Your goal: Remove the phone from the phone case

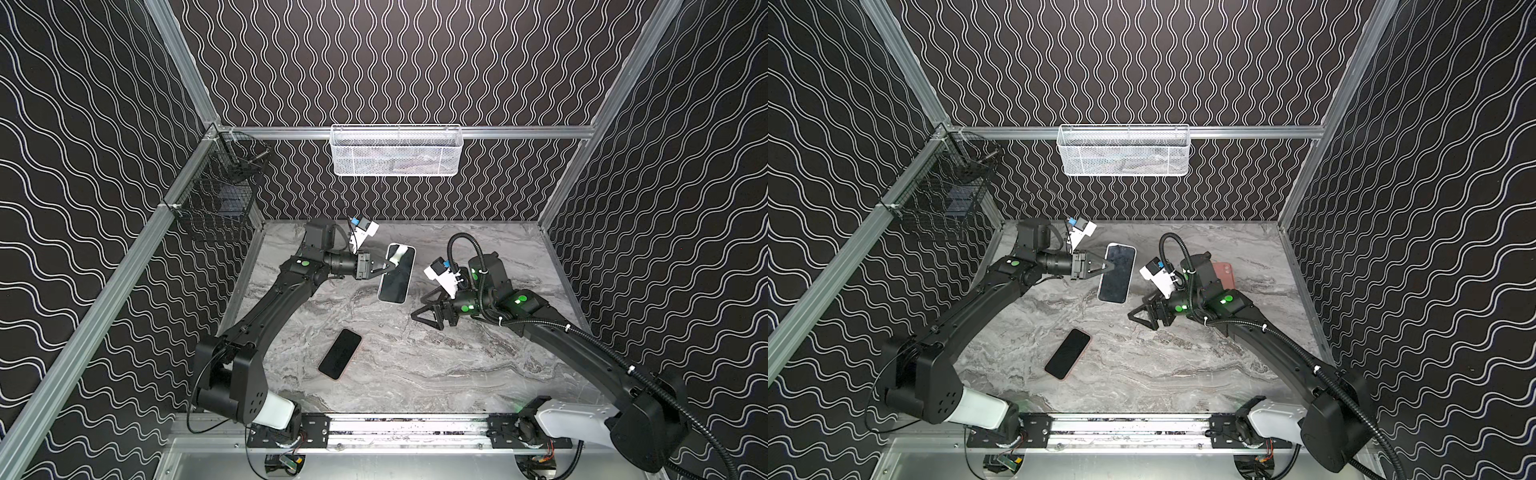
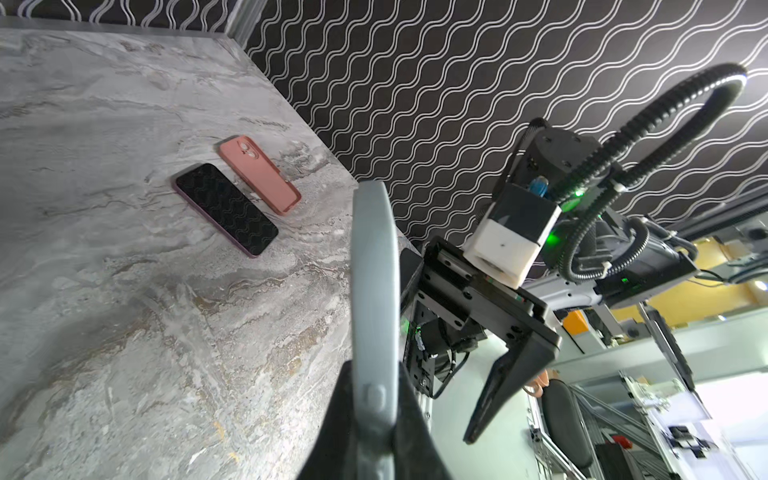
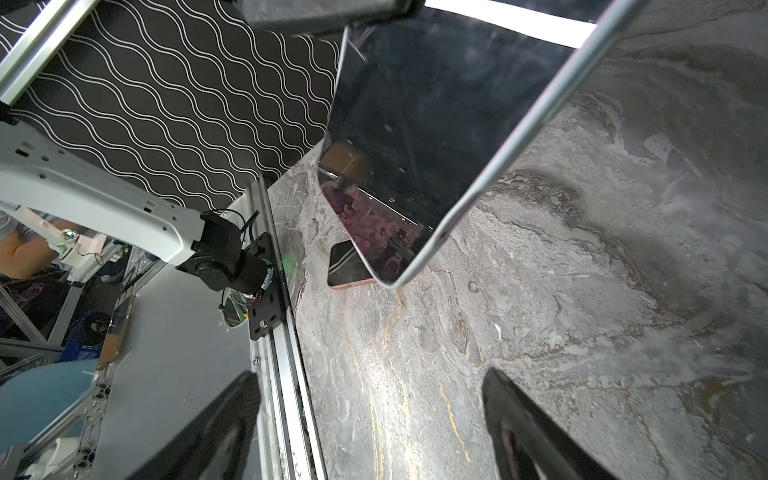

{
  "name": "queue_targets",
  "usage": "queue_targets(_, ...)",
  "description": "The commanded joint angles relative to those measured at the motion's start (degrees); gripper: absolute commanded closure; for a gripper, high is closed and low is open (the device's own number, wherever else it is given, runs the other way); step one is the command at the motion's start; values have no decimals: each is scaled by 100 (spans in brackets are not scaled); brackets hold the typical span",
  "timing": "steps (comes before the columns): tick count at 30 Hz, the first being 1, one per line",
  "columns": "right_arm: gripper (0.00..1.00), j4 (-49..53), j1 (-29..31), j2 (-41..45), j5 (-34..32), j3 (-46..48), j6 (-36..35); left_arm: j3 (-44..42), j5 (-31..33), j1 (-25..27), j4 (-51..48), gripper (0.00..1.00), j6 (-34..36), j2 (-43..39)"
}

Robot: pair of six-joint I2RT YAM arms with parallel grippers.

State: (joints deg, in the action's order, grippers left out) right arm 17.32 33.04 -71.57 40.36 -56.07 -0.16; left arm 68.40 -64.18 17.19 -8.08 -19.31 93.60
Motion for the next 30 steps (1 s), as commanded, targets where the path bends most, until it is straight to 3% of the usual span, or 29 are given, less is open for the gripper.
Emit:
queue_targets(1, 14, 48, 40, 96, -176, 57, -244, -202, -455, 6, 1006, 100, -297, -36)
queue_targets(5, 18, 116, 65, 137, -78, 25, -390, -444, -631, 29, 1903, 100, -806, -163)
queue_targets(10, 27, 245, 127, -21, 246, -70, -593, -511, -798, 80, 1996, 100, -771, -206)
queue_targets(18, 41, 193, 306, -135, 244, -383, -678, -540, -849, 132, 2079, 100, -883, -178)
queue_targets(30, 51, 315, 405, -394, 293, -585, -836, -783, -947, 152, 3064, 100, -1667, -290)
